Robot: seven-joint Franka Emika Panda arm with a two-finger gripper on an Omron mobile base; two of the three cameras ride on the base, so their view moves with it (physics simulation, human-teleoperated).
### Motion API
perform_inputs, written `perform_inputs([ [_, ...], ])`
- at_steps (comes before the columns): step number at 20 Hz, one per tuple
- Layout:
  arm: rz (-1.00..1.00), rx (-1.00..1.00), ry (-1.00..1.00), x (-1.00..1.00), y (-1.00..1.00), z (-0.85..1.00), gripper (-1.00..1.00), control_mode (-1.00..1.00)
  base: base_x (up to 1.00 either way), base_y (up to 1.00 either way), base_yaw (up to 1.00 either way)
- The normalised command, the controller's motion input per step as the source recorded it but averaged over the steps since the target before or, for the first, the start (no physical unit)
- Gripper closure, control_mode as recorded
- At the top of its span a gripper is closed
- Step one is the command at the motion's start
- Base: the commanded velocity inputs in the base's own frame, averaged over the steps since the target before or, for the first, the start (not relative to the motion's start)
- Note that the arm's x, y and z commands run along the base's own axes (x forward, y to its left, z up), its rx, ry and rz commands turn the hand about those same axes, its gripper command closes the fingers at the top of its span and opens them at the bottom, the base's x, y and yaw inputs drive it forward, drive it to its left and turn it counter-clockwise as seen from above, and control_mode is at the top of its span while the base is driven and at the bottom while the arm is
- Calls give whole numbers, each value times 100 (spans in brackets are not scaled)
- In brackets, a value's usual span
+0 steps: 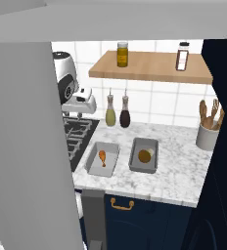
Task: Take the meat container that has the chicken drumstick and place it on the second highest rack of the freezer. Then take the vegetable container that has the garlic and avocado and place it on the highest rack of the freezer.
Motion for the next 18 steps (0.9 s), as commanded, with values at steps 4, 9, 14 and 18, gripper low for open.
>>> perform_inputs([
  [4, -7, 1, 2, -15, -20, -23, -100, -100, 0, 0, 0],
  [9, -38, 13, 17, 0, -84, -54, -100, -100, 0, 0, 0],
  [14, -45, 11, 22, 0, -76, -74, -100, -100, 0, 0, 0],
  [18, -38, 7, 9, 0, -49, -87, -100, -100, 0, 0, 0],
])
